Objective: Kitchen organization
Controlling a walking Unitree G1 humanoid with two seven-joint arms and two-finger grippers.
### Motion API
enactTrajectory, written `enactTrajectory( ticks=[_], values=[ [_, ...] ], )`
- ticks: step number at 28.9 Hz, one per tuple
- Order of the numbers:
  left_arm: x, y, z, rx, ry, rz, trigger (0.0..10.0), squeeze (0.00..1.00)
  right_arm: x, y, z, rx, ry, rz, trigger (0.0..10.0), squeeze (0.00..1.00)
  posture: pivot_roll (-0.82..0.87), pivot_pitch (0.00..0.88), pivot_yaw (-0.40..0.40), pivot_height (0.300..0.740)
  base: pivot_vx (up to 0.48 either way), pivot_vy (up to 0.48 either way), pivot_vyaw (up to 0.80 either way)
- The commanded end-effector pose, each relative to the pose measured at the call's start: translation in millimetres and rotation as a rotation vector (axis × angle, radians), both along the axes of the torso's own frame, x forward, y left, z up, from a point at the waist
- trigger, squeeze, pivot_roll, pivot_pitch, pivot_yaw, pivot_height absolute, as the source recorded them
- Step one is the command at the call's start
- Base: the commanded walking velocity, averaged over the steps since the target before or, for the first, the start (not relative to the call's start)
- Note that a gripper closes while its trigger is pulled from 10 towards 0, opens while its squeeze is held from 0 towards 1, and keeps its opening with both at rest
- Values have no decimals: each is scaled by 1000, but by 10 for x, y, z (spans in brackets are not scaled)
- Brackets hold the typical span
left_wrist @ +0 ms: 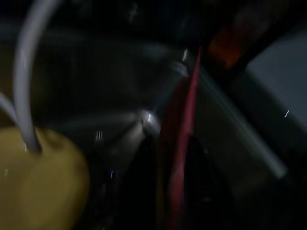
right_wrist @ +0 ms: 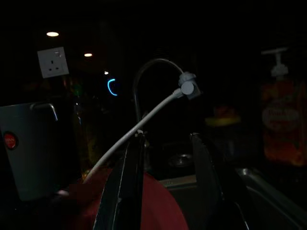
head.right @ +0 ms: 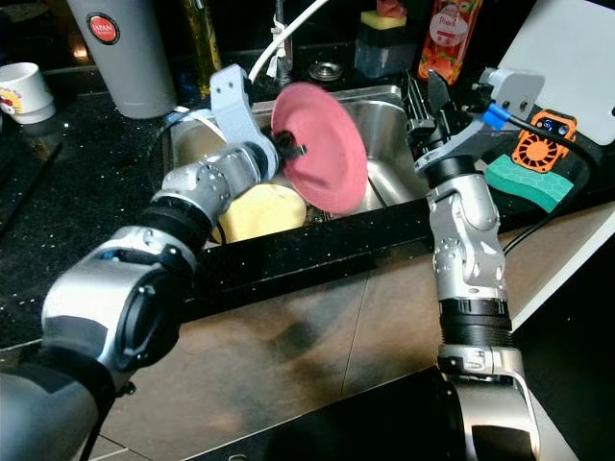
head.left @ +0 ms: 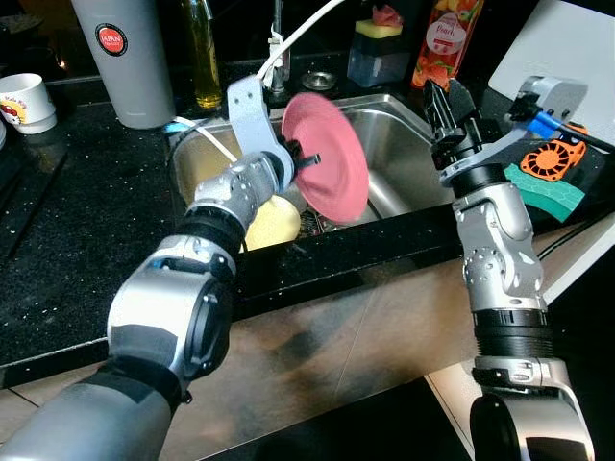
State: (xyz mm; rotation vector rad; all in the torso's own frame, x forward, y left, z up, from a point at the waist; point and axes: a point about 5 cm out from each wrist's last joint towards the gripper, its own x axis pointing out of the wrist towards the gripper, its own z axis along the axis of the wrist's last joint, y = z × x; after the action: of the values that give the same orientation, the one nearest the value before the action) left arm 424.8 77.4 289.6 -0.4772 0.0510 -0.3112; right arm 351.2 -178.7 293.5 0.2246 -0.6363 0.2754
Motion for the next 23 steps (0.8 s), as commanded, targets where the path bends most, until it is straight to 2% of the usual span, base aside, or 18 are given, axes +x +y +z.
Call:
enactTrajectory(
  ticks=[1,2,3,5,6,9,11,13,14,15,16,17,18,19,21,23],
  values=[
    [13,137,169,-14,-78,13,10000,1000,-15,41,4,6,2,24,10000,0,84,70,-6,740,0,0,0],
    [6,170,235,-8,-111,-14,10000,1000,-10,46,8,9,3,30,10000,0,92,71,-13,740,0,0,0],
    [-7,237,328,5,-153,-27,10000,353,1,58,14,11,5,39,10000,0,106,70,-23,740,0,0,0],
    [-13,299,379,7,-175,-7,10000,353,9,68,16,11,6,44,10000,0,106,70,-23,740,0,0,0],
    [-8,368,363,19,-153,23,10000,0,21,84,17,13,10,53,10000,0,125,72,-39,740,0,0,0],
    [-1,534,292,73,-128,104,10000,0,54,128,17,15,20,73,10000,0,134,70,-50,740,0,0,0],
    [-11,720,274,113,-154,210,10000,0,56,168,31,9,21,83,10000,0,132,69,-50,740,0,0,0],
    [-59,931,307,95,-196,279,10000,0,36,190,56,5,13,91,10000,0,130,70,-50,740,0,0,0],
    [-59,931,307,95,-196,279,10000,0,36,190,56,5,13,91,10000,0,130,70,-50,740,0,0,0],
    [-97,1101,287,116,-190,353,10000,0,25,189,61,3,10,93,10000,0,135,70,-54,740,0,0,0],
    [-155,1346,194,193,-131,468,10000,0,10,187,56,1,10,97,10000,0,140,72,-56,740,0,0,0],
    [-155,1346,194,193,-131,468,10000,0,10,187,56,1,10,97,10000,0,140,72,-56,740,0,0,0],
    [-313,1765,6,346,-6,670,10000,0,-14,181,33,2,16,105,10000,0,148,79,-62,740,0,0,0],
    [-313,1765,6,346,-6,670,10000,0,-14,181,33,2,16,105,10000,0,148,79,-62,740,0,0,0],
    [-505,2135,-54,416,54,774,10000,0,-38,207,20,8,19,125,10000,0,157,88,-66,740,0,0,0],
    [-639,2358,-62,513,97,812,10000,0,-53,258,15,7,16,155,10000,0,164,90,-70,740,0,0,0]
  ],
)
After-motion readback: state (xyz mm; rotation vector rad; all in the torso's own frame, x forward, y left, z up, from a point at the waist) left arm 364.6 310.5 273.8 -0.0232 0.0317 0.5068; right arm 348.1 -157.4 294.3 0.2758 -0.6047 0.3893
